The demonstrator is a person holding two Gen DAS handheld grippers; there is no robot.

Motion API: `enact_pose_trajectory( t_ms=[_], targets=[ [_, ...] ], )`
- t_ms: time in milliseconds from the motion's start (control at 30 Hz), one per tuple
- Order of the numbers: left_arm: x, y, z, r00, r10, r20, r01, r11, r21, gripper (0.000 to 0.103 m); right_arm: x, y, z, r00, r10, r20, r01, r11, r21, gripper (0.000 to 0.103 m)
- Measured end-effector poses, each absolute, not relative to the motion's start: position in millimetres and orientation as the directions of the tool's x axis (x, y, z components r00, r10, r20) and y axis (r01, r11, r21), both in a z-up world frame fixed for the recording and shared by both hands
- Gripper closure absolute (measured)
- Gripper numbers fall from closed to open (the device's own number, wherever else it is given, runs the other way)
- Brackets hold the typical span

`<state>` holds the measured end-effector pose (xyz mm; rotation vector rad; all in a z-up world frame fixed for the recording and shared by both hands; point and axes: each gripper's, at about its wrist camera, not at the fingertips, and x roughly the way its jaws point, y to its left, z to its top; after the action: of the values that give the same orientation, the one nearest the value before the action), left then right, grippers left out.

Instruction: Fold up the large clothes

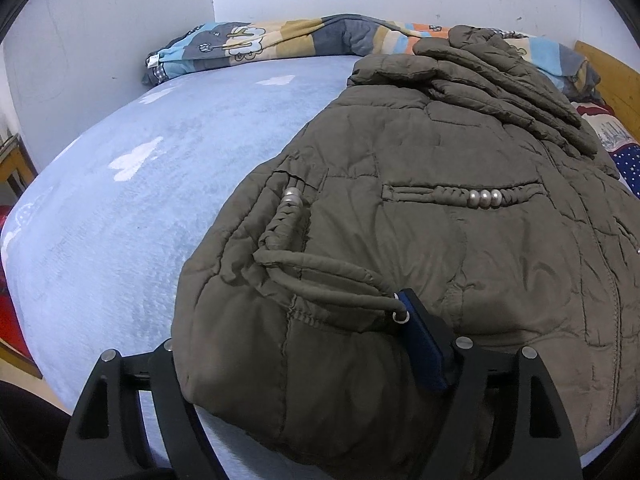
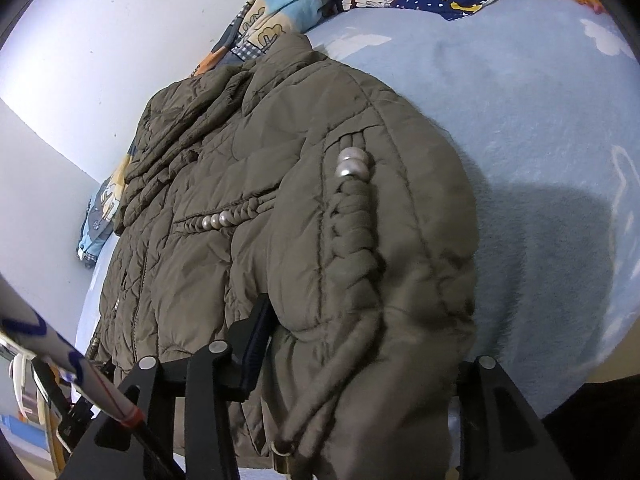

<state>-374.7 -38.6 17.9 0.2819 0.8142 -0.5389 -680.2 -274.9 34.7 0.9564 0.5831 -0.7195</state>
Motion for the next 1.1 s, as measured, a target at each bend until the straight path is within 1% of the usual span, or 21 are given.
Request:
enact_pose_trajectory(
  t_ms=[233,367,433,467,533,600,700,833,1100],
  targets=[
    [-374,-38,18,0.562,-0.347,-0.750,0.558,0.829,0.035,0.023,-681,-276,35,0.638,-0.279,-0.718,0.760,0.381,0.527,0.049],
    [-374,-38,18,0.563,-0.347,-0.750,0.558,0.829,0.035,0.023,-678,-275,36,0.637,-0.277,-0.719,0.758,0.395,0.520,0.042],
    [-374,-38,18,0.564,-0.346,-0.750,0.558,0.829,0.037,0.023,-674,-273,37,0.621,-0.283,-0.731,0.767,0.413,0.491,0.041],
    [-374,-38,18,0.564,-0.346,-0.750,0.559,0.829,0.038,0.023,-670,-271,38,0.606,-0.289,-0.741,0.773,0.430,0.465,0.042],
    [-373,-37,18,0.564,-0.346,-0.750,0.559,0.829,0.038,0.023,-666,-269,40,0.581,-0.301,-0.756,0.783,0.459,0.419,0.048],
    [-374,-38,18,0.564,-0.346,-0.749,0.559,0.829,0.038,0.023,-666,-268,41,0.579,-0.303,-0.757,0.782,0.469,0.411,0.058],
    [-374,-37,18,0.566,-0.345,-0.749,0.559,0.828,0.041,0.023,-665,-267,43,0.577,-0.309,-0.756,0.780,0.483,0.397,0.064],
    [-374,-37,18,0.571,-0.342,-0.746,0.560,0.827,0.050,0.023,-660,-261,46,0.548,-0.332,-0.768,0.786,0.519,0.337,0.065],
    [-380,-40,17,0.597,-0.331,-0.731,0.565,0.820,0.090,0.023,-641,-249,49,0.455,-0.407,-0.792,0.796,0.585,0.157,0.065]
  ],
)
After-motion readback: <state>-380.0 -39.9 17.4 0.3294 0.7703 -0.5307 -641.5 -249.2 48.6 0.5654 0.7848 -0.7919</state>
